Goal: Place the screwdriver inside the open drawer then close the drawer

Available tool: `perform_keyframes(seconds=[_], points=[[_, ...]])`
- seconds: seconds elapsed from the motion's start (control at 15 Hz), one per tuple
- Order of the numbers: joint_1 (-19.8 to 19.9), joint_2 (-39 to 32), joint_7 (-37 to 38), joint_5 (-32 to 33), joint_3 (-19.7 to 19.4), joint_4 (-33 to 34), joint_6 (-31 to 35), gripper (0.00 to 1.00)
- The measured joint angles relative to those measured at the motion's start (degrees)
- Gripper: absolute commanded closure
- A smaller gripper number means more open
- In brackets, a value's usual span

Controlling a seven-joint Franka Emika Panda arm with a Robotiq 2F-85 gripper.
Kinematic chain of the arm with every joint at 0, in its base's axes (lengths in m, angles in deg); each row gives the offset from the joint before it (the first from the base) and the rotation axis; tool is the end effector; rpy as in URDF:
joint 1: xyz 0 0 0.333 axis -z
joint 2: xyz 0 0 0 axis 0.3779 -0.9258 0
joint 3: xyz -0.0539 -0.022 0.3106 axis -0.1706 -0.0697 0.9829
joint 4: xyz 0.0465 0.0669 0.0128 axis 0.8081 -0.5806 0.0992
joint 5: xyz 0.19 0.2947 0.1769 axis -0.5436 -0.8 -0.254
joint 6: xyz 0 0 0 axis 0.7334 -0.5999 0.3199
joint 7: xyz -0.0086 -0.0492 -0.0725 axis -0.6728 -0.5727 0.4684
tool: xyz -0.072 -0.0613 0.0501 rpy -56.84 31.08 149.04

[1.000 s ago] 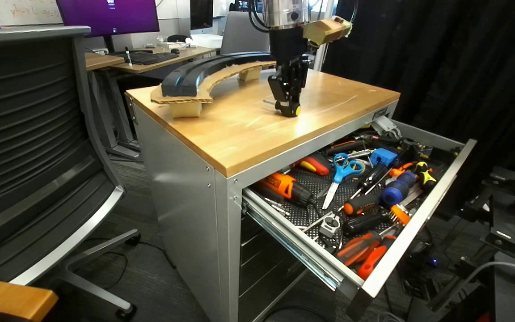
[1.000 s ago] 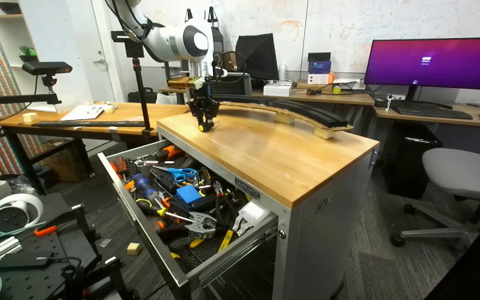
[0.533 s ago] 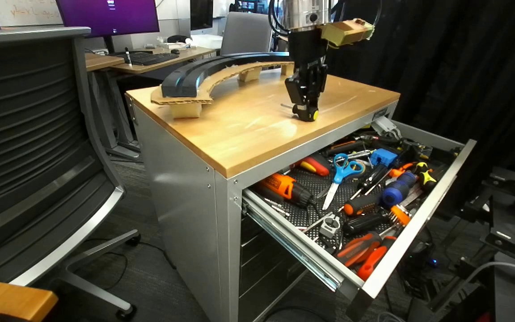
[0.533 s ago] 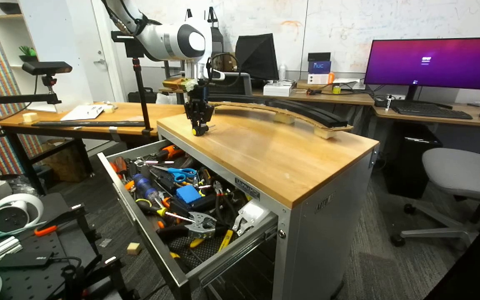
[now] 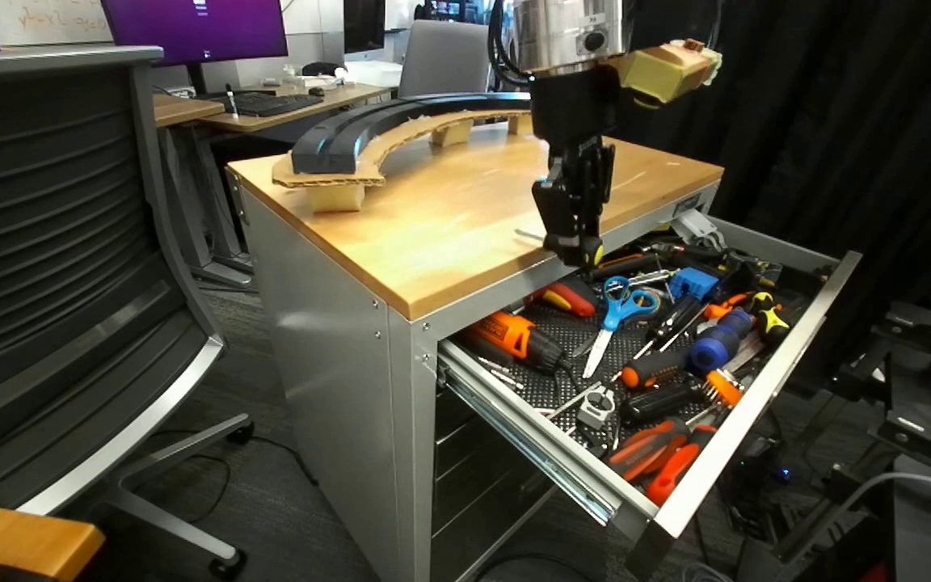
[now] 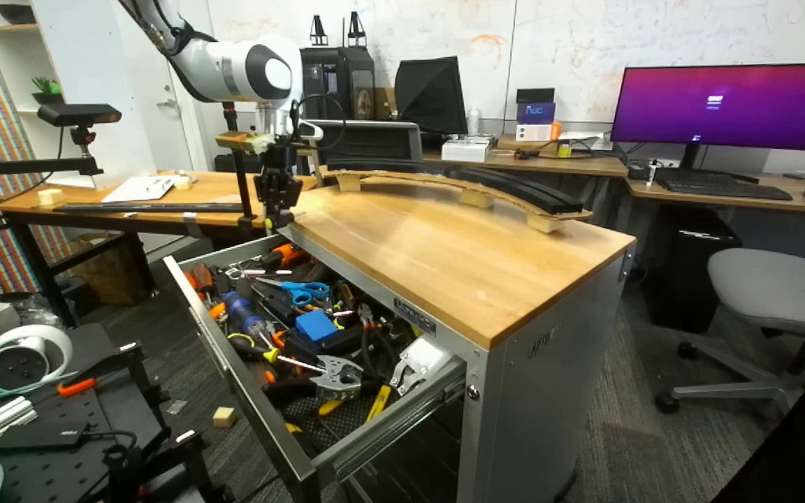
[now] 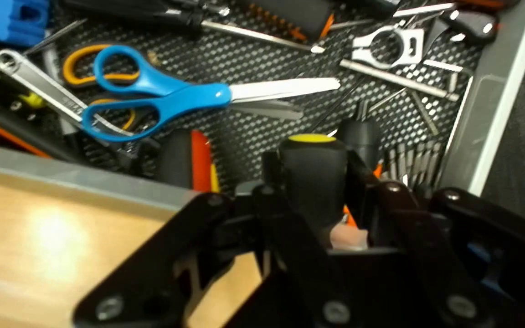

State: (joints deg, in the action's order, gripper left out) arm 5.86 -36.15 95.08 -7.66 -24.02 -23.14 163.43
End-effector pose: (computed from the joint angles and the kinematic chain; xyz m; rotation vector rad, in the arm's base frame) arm 0.5544 0.2468 0.2587 3.0054 0.2173 -0.3388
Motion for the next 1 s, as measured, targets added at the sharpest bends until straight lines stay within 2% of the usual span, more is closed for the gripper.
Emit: perform_keyframes(seconds=[0.07, 0.13, 0.2, 0.27, 0.33, 0.6, 0.87, 1.0], points=[[-1.08, 0.13, 0.71, -0.42, 0.93, -1.4, -0.03, 0.8], [-2.17, 0.15, 1.55, -0.7, 1.72, -2.71, -0.12, 0.73], [-3.15, 0.11, 2.37, -0.86, 2.28, -4.09, -0.14, 0.39], [-4.06, 0.03, 3.33, -0.86, 2.56, -5.32, -0.14, 0.39], [-4.86, -0.04, 4.47, -0.86, 2.59, -6.32, -0.09, 0.34], [-6.64, -0.14, 11.29, 0.75, 1.4, -7.76, 0.64, 0.02], [-6.59, 0.16, 14.62, -0.98, 0.89, -9.6, -0.27, 0.0], [-6.29, 0.14, 14.42, -5.55, 1.52, -12.36, -1.52, 0.0]])
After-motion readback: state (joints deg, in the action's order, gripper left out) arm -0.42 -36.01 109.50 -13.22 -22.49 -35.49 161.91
